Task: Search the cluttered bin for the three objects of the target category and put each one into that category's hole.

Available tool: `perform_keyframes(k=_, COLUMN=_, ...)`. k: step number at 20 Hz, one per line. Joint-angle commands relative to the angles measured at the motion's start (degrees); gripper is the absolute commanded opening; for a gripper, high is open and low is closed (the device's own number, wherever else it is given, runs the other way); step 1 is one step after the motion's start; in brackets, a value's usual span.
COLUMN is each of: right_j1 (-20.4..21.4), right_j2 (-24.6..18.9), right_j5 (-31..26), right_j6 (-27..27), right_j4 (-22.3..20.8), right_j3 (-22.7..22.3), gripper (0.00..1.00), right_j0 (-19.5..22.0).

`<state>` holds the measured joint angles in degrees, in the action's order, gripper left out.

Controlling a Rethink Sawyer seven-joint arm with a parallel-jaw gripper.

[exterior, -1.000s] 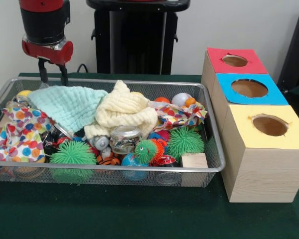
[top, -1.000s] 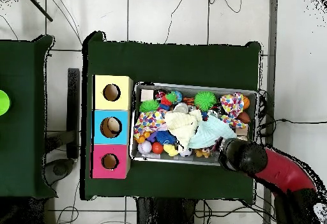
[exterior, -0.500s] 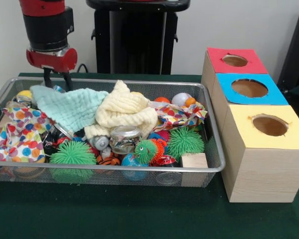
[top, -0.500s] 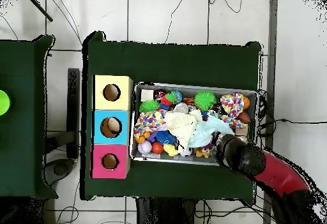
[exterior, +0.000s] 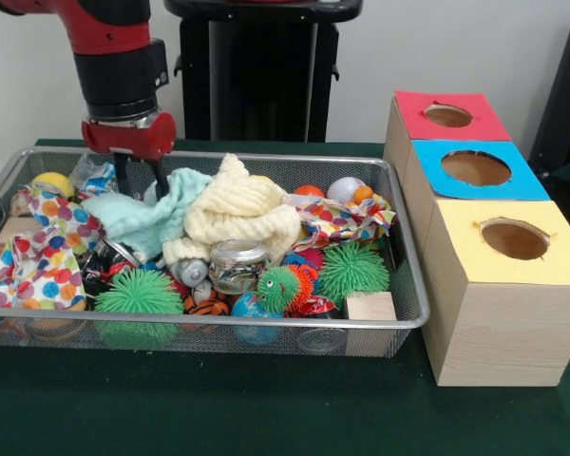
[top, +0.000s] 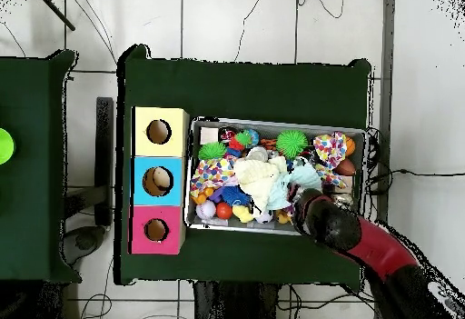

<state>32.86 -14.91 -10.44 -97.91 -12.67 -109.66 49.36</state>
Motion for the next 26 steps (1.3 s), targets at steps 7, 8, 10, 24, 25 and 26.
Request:
perform_keyframes(k=7, right_j1=-5.16, right_j2=-5.66, right_j5=5.15, right_j6=-8.59, right_j4=0.82, right_j3=-1.54, gripper=1.0, right_j0=-0.93)
perform_keyframes(k=8, right_j1=-5.26, right_j2=-6.05, right_j5=5.33, right_j6=-8.28, right_j4=0.53, right_j3=-1.65, gripper=1.0, right_j0=-0.65)
perform_keyframes(k=10, right_j1=-5.18, right_j2=-6.06, right_j5=4.99, right_j6=-7.57, right_j4=0.11, right_j3=-1.51, gripper=0.0, right_j0=-0.83)
perform_keyframes(k=24, right_j1=4.43, right_j2=-0.32, right_j5=4.56, right_j6=-20.41, right_j4=9.5, right_j3=-12.39, gripper=0.0, right_j0=-9.81)
perform_keyframes(k=25, right_j1=5.68, right_j2=0.32, right_j5=5.11, right_j6=-21.4, right_j4=10.59, right_j3=-13.66, gripper=0.0, right_j0=-11.1)
perform_keyframes(k=26, right_j1=6.83, right_j2=0.94, right_j5=5.23, right_j6=-22.19, right_j4=12.03, right_j3=-14.7, gripper=0.0, right_j0=-12.46)
